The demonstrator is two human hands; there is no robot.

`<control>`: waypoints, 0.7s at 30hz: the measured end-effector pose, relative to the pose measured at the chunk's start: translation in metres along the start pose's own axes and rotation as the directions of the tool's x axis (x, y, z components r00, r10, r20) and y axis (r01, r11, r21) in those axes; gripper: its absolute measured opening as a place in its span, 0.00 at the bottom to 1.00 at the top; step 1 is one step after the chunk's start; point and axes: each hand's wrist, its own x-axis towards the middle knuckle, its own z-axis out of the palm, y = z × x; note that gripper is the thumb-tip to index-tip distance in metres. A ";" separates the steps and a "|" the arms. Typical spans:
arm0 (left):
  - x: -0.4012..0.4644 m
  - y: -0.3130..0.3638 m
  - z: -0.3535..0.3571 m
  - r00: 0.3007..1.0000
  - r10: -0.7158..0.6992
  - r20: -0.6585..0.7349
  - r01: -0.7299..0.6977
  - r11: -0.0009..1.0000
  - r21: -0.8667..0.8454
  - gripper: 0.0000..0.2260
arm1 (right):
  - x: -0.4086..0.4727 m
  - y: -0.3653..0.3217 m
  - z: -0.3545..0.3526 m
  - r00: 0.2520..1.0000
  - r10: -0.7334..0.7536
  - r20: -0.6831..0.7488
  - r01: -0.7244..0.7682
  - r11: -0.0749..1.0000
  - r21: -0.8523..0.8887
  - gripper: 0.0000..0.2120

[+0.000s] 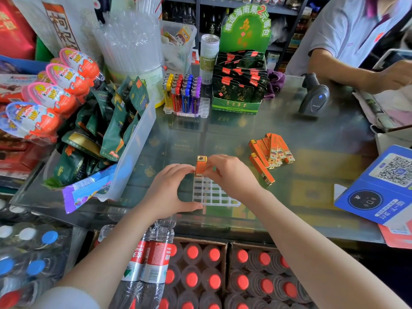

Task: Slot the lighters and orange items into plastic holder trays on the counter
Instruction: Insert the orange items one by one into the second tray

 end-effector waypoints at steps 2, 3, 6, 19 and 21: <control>-0.001 -0.001 0.000 1.000 0.008 -0.002 -0.008 1.000 -0.014 0.35 | -0.009 0.014 -0.004 0.995 0.095 -0.012 -0.096 0.994 -0.048 0.13; -0.001 -0.001 0.000 1.000 0.007 -0.002 -0.008 1.000 -0.013 0.35 | -0.013 0.023 -0.009 0.985 0.144 -0.094 -0.150 0.987 -0.061 0.12; -0.001 -0.002 0.002 1.000 -0.003 -0.007 0.004 1.000 0.013 0.37 | -0.026 0.046 -0.026 0.907 0.289 -0.306 -0.355 0.916 -0.187 0.08; -0.003 0.000 0.002 1.000 -0.025 0.009 0.024 1.000 0.019 0.37 | -0.020 0.042 -0.012 0.856 0.462 -0.234 -0.518 0.766 -0.381 0.06; -0.003 0.000 0.002 1.000 -0.022 0.009 0.022 1.000 0.015 0.37 | -0.016 0.042 -0.016 0.854 0.473 -0.215 -0.519 0.792 -0.320 0.07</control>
